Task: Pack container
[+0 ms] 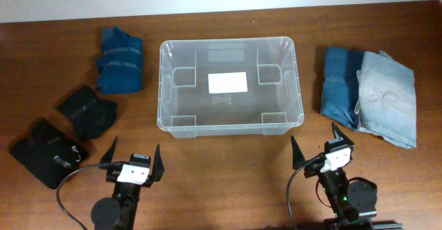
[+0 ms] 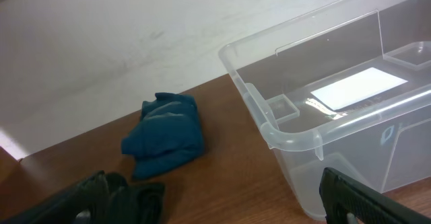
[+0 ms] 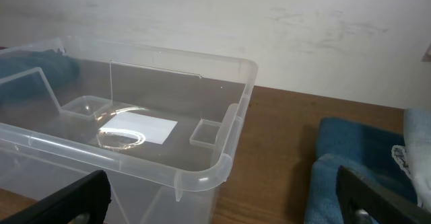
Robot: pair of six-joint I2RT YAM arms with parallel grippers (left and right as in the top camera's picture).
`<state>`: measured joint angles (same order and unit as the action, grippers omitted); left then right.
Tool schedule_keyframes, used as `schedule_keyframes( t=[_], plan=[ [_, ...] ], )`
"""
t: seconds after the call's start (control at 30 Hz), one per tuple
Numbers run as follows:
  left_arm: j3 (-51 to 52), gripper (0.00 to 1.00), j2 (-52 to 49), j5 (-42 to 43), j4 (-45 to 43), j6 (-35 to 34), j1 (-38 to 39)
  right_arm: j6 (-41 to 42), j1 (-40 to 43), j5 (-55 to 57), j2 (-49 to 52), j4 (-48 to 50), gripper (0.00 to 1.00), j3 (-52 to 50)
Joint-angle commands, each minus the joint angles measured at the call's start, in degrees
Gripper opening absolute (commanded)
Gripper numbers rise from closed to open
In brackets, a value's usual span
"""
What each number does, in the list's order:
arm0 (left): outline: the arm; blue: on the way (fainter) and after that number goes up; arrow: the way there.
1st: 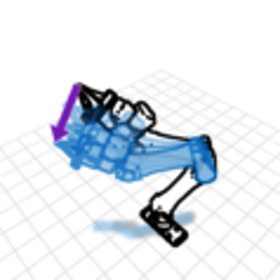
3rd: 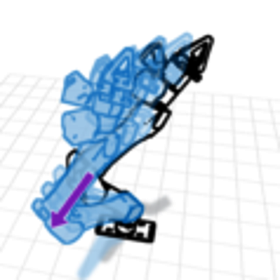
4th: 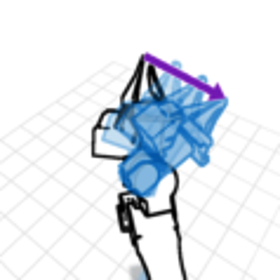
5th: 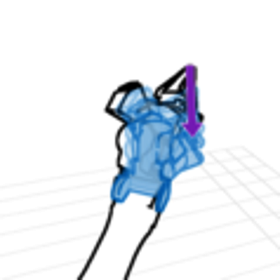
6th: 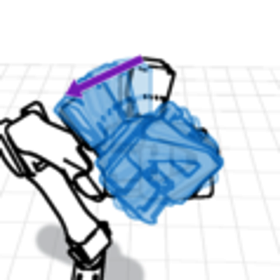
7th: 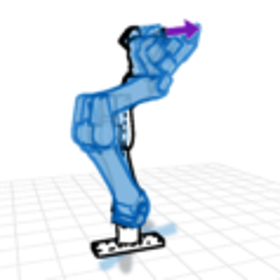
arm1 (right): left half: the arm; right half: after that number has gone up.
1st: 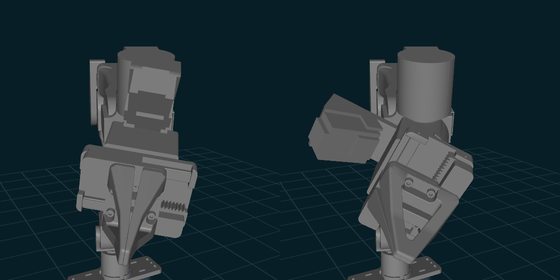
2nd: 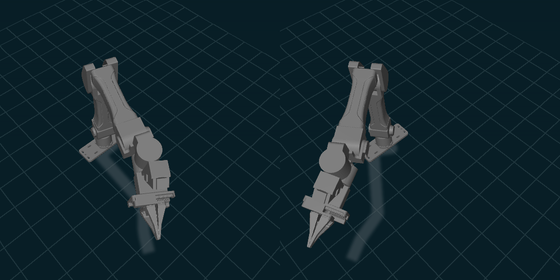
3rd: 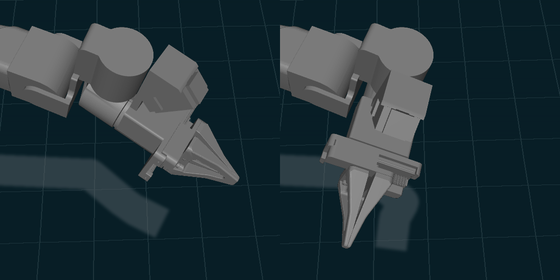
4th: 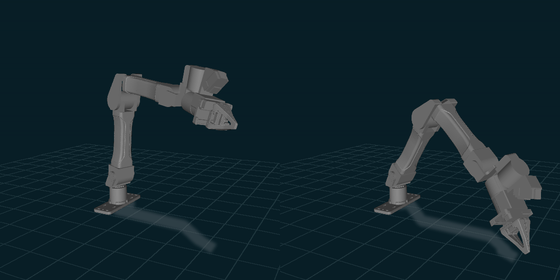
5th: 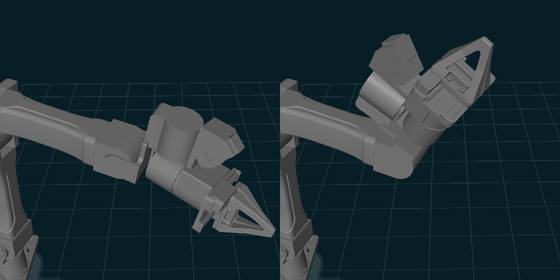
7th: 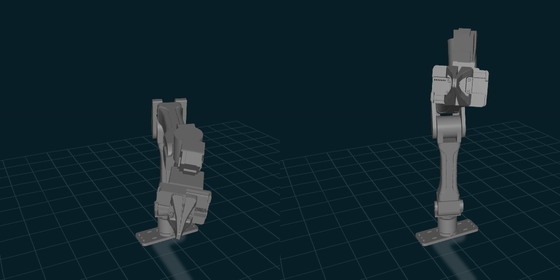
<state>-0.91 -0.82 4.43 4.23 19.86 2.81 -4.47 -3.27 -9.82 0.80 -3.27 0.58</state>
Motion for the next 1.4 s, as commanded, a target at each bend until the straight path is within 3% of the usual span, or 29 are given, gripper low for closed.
schedule_keyframes(
  t=[0.0,0.47,0.83,1.17,1.37],
  plan=[
    [0.4,1.00,0.5,-0.2,0.1,-0.9,-0.3,0.4,-0.5,-0.7,-0.4,-0.3,0.98,-0.3],
    [0.4,0.99,0.5,-0.2,0.1,-0.9,-0.3,0.6,-0.5,-0.7,-0.4,-0.3,0.98,-0.3],
    [0.4,1.00,0.5,-0.2,0.0,-0.9,-0.3,7.1,-0.5,1.4,-0.4,-0.7,0.98,0.7],
    [0.4,1.00,0.5,-0.2,0.0,-0.8,-0.3,8.4,-0.5,2.3,1.6,-6.1,0.98,9.0],
    [0.4,1.00,0.5,-0.2,0.0,-0.8,-0.3,8.4,-0.5,2.8,9.1,-9.6,0.98,17.0]
  ],
)
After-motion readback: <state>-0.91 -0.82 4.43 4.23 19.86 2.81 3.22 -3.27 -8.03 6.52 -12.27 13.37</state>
